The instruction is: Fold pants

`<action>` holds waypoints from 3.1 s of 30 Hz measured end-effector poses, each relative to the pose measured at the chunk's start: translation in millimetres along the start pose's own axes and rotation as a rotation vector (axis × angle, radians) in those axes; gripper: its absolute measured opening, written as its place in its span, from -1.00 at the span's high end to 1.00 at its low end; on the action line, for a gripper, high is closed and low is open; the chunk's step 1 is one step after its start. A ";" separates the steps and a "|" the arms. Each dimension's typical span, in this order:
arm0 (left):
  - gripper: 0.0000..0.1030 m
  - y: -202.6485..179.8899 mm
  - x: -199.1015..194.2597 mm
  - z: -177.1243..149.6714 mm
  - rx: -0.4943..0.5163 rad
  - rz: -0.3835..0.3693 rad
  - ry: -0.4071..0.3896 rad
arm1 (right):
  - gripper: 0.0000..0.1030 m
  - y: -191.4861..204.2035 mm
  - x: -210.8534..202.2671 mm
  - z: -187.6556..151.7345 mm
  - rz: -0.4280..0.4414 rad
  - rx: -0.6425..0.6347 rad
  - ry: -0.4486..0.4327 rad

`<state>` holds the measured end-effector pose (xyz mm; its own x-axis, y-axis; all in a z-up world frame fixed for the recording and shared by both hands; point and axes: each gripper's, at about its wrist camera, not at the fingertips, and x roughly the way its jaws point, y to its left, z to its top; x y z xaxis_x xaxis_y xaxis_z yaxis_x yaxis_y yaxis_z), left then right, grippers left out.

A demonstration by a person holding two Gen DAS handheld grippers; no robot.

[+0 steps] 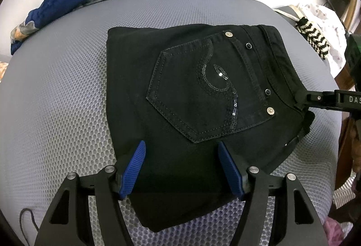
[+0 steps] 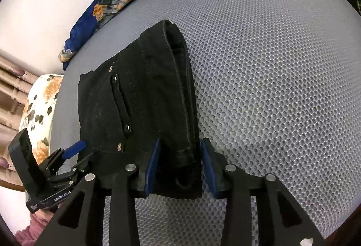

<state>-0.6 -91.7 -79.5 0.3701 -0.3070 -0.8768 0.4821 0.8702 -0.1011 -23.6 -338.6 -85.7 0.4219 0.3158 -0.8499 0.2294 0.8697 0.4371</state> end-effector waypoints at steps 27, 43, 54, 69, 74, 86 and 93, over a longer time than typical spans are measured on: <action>-0.31 98.9 -6.5 14.4 -0.329 -0.272 -0.026 | -0.15 -40.8 19.8 41.5 0.311 -0.021 0.143; -0.31 100.4 25.0 42.9 -0.322 -0.435 0.022 | 0.26 -52.1 51.8 62.4 0.528 0.021 0.209; 0.65 106.5 -1.0 52.4 -0.300 -0.367 -0.045 | 0.52 -12.9 32.8 68.2 0.456 0.012 0.121; 0.67 188.0 2.7 140.9 -0.306 -0.199 -0.148 | 0.55 73.1 81.0 171.5 0.450 -0.057 0.096; 0.66 206.5 30.4 158.1 -0.325 -0.169 -0.133 | 0.56 91.8 103.7 203.6 0.396 -0.083 0.077; -0.13 181.8 47.6 133.3 -0.293 0.121 -0.122 | -0.17 110.0 111.6 174.5 -0.049 -0.293 -0.021; -0.20 143.6 7.8 110.5 -0.253 0.270 -0.189 | -0.30 138.0 74.0 132.4 -0.219 -0.439 -0.133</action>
<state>159.3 -11.7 -49.0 0.6069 -0.0998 -0.7885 0.1465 0.9891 -0.0124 155.5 -245.4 -49.3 0.5199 0.0819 -0.8503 -0.0530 0.9966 0.0635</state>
